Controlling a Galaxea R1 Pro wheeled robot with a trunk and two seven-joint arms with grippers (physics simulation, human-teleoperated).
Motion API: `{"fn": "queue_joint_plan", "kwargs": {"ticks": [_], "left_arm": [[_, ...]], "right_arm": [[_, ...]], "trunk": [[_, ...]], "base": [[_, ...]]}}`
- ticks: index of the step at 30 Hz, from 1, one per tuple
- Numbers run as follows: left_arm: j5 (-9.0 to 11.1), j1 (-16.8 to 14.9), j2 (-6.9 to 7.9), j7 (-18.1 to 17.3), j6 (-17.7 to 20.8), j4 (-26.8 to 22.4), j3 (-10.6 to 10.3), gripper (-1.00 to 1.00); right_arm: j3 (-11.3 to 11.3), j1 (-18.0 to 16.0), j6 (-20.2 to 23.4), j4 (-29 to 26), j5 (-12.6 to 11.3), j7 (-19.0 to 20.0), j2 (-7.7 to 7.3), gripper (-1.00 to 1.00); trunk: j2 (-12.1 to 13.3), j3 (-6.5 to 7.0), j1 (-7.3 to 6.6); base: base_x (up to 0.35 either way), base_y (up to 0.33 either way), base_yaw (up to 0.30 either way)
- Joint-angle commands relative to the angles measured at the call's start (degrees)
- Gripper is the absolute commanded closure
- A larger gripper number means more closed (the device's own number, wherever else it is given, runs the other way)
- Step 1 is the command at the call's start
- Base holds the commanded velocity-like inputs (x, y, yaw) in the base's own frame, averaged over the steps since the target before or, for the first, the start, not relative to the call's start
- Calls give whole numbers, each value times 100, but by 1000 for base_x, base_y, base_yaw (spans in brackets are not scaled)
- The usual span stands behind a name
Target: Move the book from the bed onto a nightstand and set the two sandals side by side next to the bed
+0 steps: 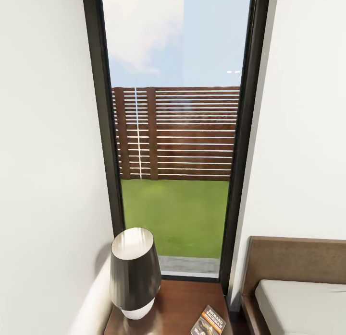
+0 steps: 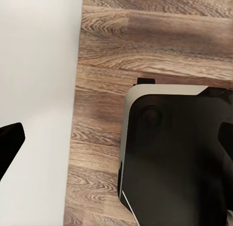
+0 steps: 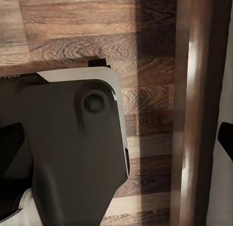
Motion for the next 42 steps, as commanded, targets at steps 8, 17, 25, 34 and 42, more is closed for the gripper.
{"fn": "queue_joint_plan", "kwargs": {"ticks": [8,17,25,34,42], "left_arm": [[33,0,0,9,-6,-5,-53,-100],[17,-3,-16,5,-8,-12,-57,-100],[18,-15,-18,4,-11,-18,-54,-100],[12,-17,-9,4,-11,-14,-56,-100],[11,-17,-9,4,-11,-14,-56,-100]], "right_arm": [[-46,-2,23,-2,61,-11,2,-100],[-46,-2,23,-2,61,-11,0,-100],[-46,-2,23,-2,61,-11,0,-100],[-46,-2,23,-2,61,-11,1,-100],[-46,-2,23,-2,60,-11,2,-100]], "trunk": [[-4,-2,2],[-4,-2,2],[-4,-2,2],[-4,-2,2],[-4,-2,2]], "base": [[0,0,0],[0,0,0],[0,0,0],[0,0,0],[0,0,0]]}}
